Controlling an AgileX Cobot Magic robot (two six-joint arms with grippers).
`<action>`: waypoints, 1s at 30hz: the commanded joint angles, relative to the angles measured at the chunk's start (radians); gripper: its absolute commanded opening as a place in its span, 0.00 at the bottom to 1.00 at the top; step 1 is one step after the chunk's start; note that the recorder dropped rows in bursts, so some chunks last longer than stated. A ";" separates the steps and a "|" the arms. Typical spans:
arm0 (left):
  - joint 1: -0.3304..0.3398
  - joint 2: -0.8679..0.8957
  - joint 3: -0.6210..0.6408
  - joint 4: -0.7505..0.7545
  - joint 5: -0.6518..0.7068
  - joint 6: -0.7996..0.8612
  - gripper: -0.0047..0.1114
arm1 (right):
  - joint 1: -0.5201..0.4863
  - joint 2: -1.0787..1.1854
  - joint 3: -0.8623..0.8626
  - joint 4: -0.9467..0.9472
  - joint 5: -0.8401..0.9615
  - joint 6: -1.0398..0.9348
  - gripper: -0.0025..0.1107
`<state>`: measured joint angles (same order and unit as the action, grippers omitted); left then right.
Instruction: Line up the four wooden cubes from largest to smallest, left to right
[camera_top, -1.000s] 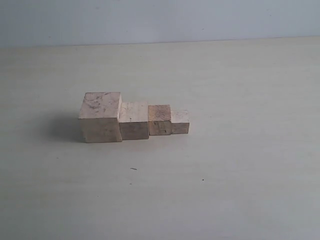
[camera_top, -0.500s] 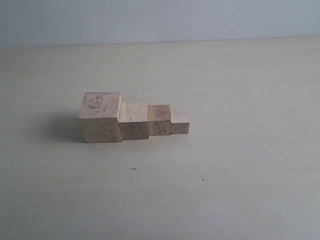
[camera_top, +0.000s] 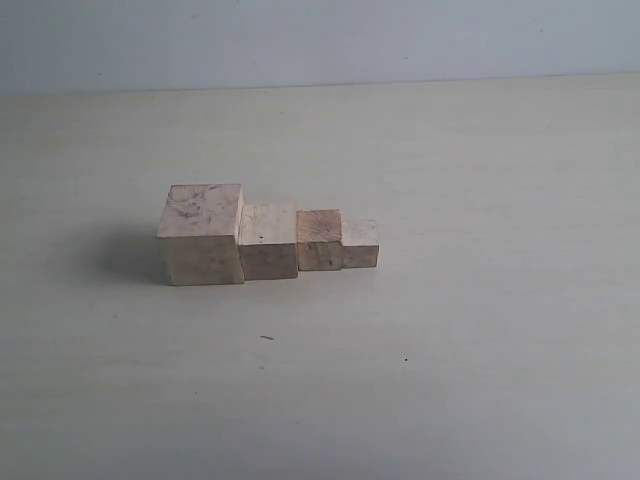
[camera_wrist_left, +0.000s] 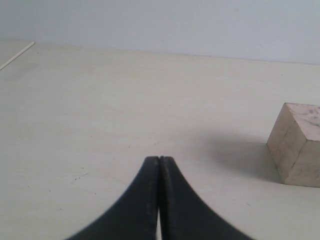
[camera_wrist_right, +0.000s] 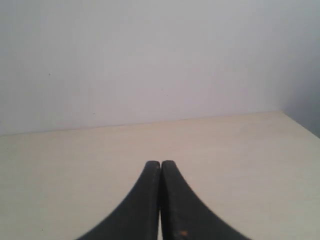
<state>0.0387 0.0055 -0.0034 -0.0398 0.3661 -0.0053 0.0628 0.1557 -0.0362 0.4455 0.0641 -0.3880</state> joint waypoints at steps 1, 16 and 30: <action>-0.001 -0.006 0.003 -0.001 -0.013 -0.003 0.04 | -0.007 -0.078 0.036 -0.276 0.038 0.317 0.02; -0.001 -0.006 0.003 -0.001 -0.013 -0.003 0.04 | -0.007 -0.124 0.036 -0.453 0.237 0.350 0.02; -0.001 -0.006 0.003 -0.001 -0.013 -0.003 0.04 | -0.007 -0.124 0.036 -0.453 0.237 0.346 0.02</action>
<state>0.0387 0.0055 -0.0034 -0.0398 0.3661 -0.0053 0.0628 0.0406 -0.0045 0.0000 0.3006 -0.0337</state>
